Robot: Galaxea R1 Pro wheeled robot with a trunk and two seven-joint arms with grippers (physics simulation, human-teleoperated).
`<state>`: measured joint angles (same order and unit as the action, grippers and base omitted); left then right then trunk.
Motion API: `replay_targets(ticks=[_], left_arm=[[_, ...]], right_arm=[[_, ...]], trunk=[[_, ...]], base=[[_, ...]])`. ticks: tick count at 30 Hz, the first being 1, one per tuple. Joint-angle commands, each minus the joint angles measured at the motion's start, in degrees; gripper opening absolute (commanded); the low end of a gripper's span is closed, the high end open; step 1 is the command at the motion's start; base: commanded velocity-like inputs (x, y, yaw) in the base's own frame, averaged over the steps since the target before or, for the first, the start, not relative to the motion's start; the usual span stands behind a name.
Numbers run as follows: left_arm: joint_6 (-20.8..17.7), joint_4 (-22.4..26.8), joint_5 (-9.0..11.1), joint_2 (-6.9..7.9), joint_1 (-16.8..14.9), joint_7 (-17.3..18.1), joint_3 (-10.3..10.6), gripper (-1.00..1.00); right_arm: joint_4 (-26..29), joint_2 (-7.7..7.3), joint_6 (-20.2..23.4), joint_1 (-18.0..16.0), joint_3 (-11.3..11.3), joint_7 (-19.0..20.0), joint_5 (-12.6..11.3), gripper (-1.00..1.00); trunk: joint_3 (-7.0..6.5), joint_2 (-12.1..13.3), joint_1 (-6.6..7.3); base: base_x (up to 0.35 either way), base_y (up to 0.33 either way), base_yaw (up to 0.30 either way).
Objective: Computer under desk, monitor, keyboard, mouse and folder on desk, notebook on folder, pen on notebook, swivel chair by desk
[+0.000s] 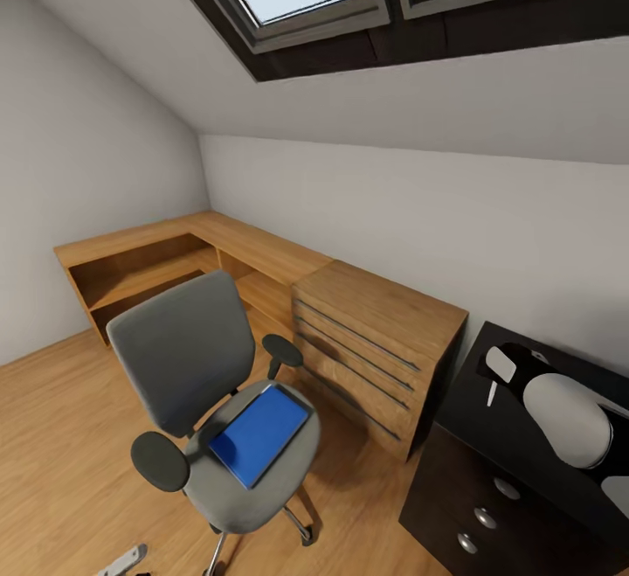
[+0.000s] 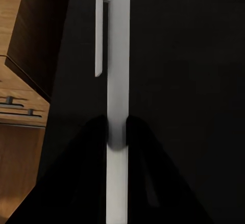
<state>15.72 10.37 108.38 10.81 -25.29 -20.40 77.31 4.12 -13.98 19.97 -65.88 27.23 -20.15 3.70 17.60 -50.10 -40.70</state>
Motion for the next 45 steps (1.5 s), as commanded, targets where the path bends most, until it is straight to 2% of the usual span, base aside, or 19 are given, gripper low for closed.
replay_targets(ticks=[1, 4, 5, 7, 8, 9, 12, 14, 20, 24, 27, 35, 45], left_arm=[[-2.7, 0.3, 1.3, 1.41, 0.0, 1.7, -1.1, 1.00], [-8.5, 0.3, 2.2, 3.23, 0.0, 5.0, -2.7, 1.00], [-11.9, 0.3, 2.6, 4.33, -0.1, 7.0, -3.5, 1.00], [-14.2, 0.3, 2.8, 5.31, -0.4, 8.5, -4.1, 1.00], [-15.7, 0.3, 3.0, 6.14, -1.2, 9.4, -4.7, 1.00], [-17.6, 0.4, 3.2, 7.82, -4.5, 10.5, -6.2, 1.00], [-18.2, 0.4, 3.3, 8.87, -6.5, 10.8, -7.7, 1.00], [-18.5, 0.4, 3.3, 9.93, -8.4, 11.0, -9.6, 1.00], [-18.9, 0.4, 3.4, 12.02, -10.9, 11.2, -14.2, 1.00], [-18.8, 0.4, 3.3, 12.19, -11.2, 11.3, -15.3, 1.00], [-18.3, 0.4, 2.9, 11.33, -11.4, 11.7, -15.4, 1.00], [-18.3, 0.4, 2.9, 10.31, -11.4, 11.6, -15.3, 1.00], [-18.3, 0.4, 2.9, 9.95, -11.4, 11.5, -15.2, 1.00]], right_arm=[[0.1, 0.01, 0.3, 0.0, 0.3, 0.0, 0.3, -1.00], [0.1, 0.01, 0.3, 0.0, 0.3, 0.0, 0.3, -1.00], [0.1, 0.01, 0.3, 0.0, 0.3, 0.0, 0.3, -1.00], [0.1, 0.01, 0.3, 0.0, 0.3, 0.1, 0.3, -1.00], [0.1, 0.01, 0.3, 0.0, 0.2, 0.1, 0.3, -1.00], [0.1, -0.02, 0.3, 0.0, 0.2, 0.1, 0.4, -1.00], [0.1, -0.12, 0.3, 0.0, 0.2, 0.1, 0.4, -1.00], [0.1, -0.30, 0.3, 0.0, 0.1, 0.1, 0.4, -1.00], [0.0, -0.51, 0.3, 0.0, 0.0, 0.2, 0.8, -1.00], [0.0, -0.48, 0.3, 0.0, -0.2, 0.3, 1.7, -1.00], [0.9, 0.11, -0.6, 0.0, -0.5, 1.1, 2.5, -1.00], [0.9, 0.15, -1.3, 0.0, -0.4, 0.6, 1.7, -1.00], [0.9, 0.08, -2.2, 0.0, -0.3, 0.3, 1.4, -1.00]], trunk=[[0.26, -0.5, -0.24], [0.80, -1.7, -0.89], [0.98, -2.1, -1.11], [1.34, -2.9, -1.55], [1.52, -3.3, -1.77], [1.70, -3.7, -1.99], [2.24, -4.9, -2.65], [2.60, -5.7, -3.09], [3.67, -8.1, -4.41], [4.39, -9.7, -5.29], [4.39, -9.7, -5.28], [4.39, -9.7, -5.28], [4.39, -9.7, -5.28]], base=[[0.000, 0.000, 0.000], [0.000, 0.000, 0.000], [0.000, 0.000, 0.000], [0.000, 0.000, 0.000], [0.000, 0.000, 0.000], [0.000, 0.000, 0.000], [0.000, 0.000, 0.000], [0.000, 0.000, 0.000], [0.000, 0.000, 0.000], [0.000, 0.000, 0.000], [0.000, 0.000, 0.000], [0.000, 0.000, 0.000], [0.000, 0.000, 0.000]])
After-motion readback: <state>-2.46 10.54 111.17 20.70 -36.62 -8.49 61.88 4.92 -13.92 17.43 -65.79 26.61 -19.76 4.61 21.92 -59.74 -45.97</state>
